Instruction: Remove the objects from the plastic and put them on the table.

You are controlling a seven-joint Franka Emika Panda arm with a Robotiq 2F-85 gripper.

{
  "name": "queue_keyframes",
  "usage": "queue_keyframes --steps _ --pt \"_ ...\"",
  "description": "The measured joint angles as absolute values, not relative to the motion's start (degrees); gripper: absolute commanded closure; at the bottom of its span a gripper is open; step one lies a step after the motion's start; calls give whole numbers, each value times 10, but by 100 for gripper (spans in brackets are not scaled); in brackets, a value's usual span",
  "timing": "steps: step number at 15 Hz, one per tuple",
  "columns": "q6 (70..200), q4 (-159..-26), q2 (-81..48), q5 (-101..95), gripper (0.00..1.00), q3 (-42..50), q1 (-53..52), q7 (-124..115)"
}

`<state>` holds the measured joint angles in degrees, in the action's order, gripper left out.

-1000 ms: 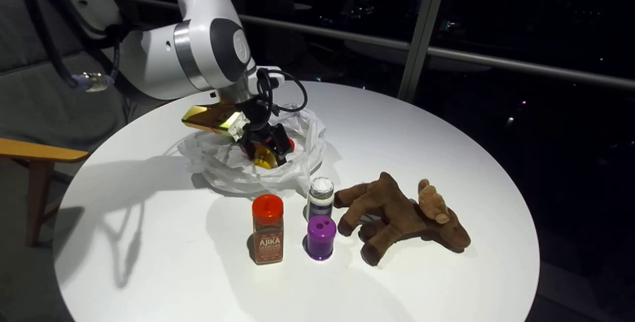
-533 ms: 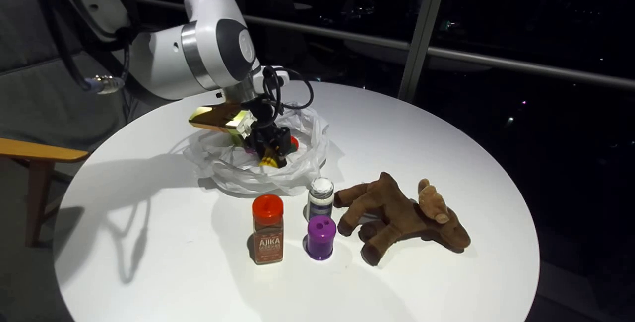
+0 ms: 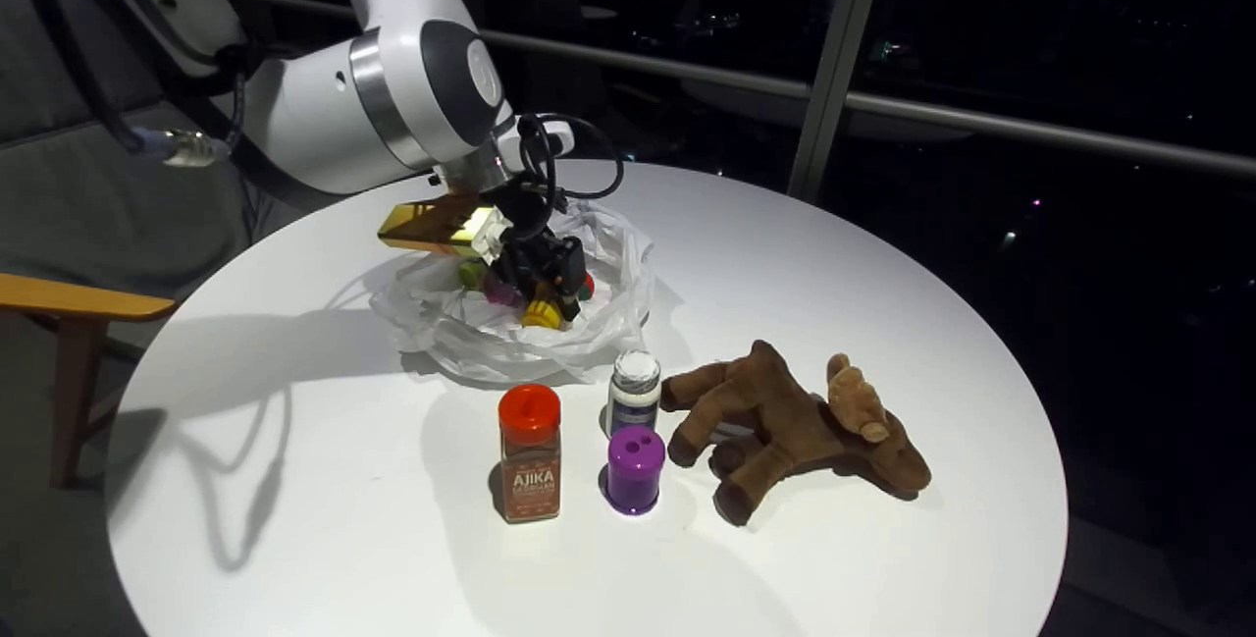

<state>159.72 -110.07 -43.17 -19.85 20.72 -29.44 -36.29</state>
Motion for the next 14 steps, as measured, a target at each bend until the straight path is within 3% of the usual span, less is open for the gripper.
queue_keyframes --steps 9,14 --pt "1702 -1284 -307 -199 73 338 -434 -499" --pt "1746 -1389 -259 -200 73 459 -568 -574"
